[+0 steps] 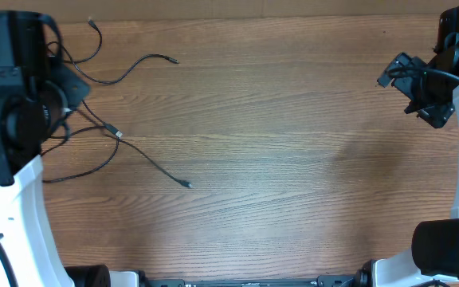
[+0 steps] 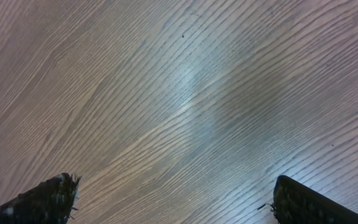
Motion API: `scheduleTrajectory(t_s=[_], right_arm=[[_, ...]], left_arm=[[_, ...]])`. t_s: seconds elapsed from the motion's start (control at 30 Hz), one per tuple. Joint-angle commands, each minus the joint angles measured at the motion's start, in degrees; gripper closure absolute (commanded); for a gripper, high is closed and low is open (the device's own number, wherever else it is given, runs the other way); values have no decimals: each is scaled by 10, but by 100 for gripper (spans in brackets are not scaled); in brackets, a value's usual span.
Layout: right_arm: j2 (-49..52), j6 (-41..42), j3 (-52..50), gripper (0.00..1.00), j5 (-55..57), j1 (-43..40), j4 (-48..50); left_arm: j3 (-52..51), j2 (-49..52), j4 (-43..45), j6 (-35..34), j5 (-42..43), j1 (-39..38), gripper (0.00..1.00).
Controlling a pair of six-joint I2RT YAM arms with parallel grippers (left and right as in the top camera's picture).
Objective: Untangle cables
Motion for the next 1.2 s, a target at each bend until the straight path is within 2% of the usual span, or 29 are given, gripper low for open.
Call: scheduleTrajectory(t_s=[0.0, 0.1, 0.3, 0.43, 0.53, 0.7, 0.9, 1.0, 1.17], right_arm=[[-1, -3, -2, 0, 6, 0, 6], [-1, -2, -2, 0, 6, 0, 6], [-1, -2, -2, 0, 6, 0, 6], [-1, -2, -2, 0, 6, 0, 6], [-1, -2, -2, 0, 6, 0, 6], [-1, -3, -2, 0, 6, 0, 6], [-1, -3, -2, 0, 6, 0, 6], [-1, -2, -2, 0, 6, 0, 6], [-1, -2, -2, 0, 6, 0, 6]], left_arm=[[1, 1, 7, -57, -140, 64, 96], [1, 6, 22, -57, -256, 114, 96], [1, 12, 38, -57, -402, 161, 96], [1, 26, 45, -81, -451, 192, 96], [1, 47, 48, -83, -496, 206, 96], [1, 92, 54, -81, -518, 226, 96], [1, 152, 82, -76, -605, 254, 96], [1, 178, 127, -30, -619, 278, 96], [1, 212, 242, 129, -618, 325, 96]])
